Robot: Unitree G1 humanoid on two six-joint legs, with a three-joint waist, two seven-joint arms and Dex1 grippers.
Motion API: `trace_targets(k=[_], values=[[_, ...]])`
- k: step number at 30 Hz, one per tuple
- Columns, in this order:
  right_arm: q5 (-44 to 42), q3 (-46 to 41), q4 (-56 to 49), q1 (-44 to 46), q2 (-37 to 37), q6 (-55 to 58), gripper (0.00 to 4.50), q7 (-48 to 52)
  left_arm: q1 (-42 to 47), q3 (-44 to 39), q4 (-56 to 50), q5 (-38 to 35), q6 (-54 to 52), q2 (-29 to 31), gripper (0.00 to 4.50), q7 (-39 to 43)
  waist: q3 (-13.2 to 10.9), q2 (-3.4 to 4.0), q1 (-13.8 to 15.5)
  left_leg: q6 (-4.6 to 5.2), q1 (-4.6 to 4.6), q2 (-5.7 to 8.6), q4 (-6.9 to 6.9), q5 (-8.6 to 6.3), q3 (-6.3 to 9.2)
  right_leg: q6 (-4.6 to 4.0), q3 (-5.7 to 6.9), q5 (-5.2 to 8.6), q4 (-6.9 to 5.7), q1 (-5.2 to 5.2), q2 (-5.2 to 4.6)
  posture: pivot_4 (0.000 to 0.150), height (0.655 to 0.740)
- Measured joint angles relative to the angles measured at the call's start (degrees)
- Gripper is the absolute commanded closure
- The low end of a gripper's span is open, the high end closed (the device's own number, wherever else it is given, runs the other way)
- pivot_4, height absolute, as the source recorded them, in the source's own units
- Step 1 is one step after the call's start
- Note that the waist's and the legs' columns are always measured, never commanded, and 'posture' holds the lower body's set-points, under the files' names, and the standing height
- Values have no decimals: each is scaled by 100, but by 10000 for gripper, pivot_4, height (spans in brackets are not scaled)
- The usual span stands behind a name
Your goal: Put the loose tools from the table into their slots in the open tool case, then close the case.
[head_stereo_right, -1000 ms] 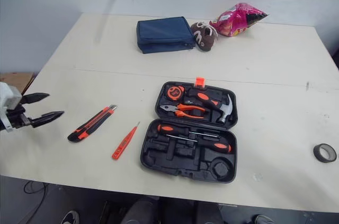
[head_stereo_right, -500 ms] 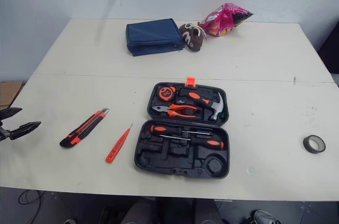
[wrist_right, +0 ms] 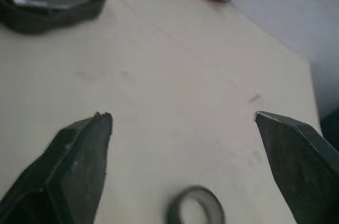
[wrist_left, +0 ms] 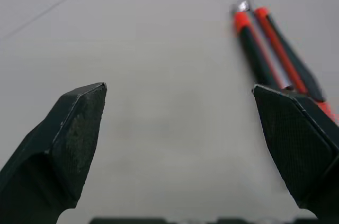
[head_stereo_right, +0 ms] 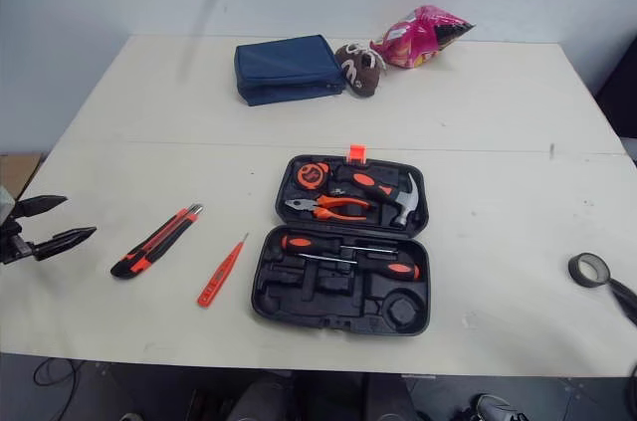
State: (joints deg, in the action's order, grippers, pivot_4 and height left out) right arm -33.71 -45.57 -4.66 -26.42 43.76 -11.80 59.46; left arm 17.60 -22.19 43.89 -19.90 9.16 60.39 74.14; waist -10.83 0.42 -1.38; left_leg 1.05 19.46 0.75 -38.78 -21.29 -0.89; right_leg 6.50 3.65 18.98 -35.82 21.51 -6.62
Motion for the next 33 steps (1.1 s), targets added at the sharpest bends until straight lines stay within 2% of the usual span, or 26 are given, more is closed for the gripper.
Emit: trace_targets(k=[4, 7, 9, 14, 17, 24, 27, 33], values=[[-653, 298, -944, 117, -222, 278, 309, 236, -1200, -181, -1751, -399, -953, -205, 0, -96, 0, -4, -23, 7, 1, -2, -1, -9, 3, 0, -2, 0, 10, -4, -1, 1500, 7400], [-745, 685, -1335, 292, -282, 429, 309, 307, -1873, -266, -3064, -691, -1810, -399, 0, -410, 1, -13, -12, 9, 7, -4, -19, -11, 6, 0, -7, 0, 21, -13, -3, 1500, 7400], [-805, 812, -1433, 391, -336, 475, 309, 324, -2103, -338, -3542, -719, -2154, -433, 0, -661, 2, -13, 18, 9, 6, -3, -21, -11, 11, -1, -6, 0, 29, -15, -3, 1500, 7400], [-870, 1663, -1940, 674, -604, 452, 309, 662, -2216, -310, -4137, -494, -2794, -822, 0, -1774, 2, -6, 111, 3, -2, -4, -20, -10, 12, -13, -5, 7, 22, -10, 1, 1500, 7400], [-862, 1937, -2008, 833, -631, 440, 309, 816, -2074, -122, -4200, -411, -3188, -874, 0, -2159, 3, -11, 155, 3, 4, -4, -27, -10, 12, -13, -2, 7, 22, -11, 1, 1500, 7400], [-765, 2049, -1853, 974, -640, 316, 309, 1012, -2040, -21, -4987, -509, -3405, -855, 0, -2075, 6, -17, 138, 1, 6, -5, -25, -12, 16, -13, 5, 7, 24, -12, 3, 1500, 7400], [-706, 2053, -1770, 930, -692, 280, 309, 1057, -2057, -130, -5427, -825, -3492, -955, 0, -1989, 6, -17, 129, 1, 5, -5, -27, -11, 16, -13, 3, 7, 25, -14, 3, 1500, 7400], [-585, 2081, -1523, 912, -812, 160, 309, 1231, -2863, -157, -6635, -1261, -4169, -1128, 0, -2054, 5, -12, 122, 0, 2, -7, -28, -12, 15, -15, 0, 8, 29, -16, 4, 1500, 7400]])
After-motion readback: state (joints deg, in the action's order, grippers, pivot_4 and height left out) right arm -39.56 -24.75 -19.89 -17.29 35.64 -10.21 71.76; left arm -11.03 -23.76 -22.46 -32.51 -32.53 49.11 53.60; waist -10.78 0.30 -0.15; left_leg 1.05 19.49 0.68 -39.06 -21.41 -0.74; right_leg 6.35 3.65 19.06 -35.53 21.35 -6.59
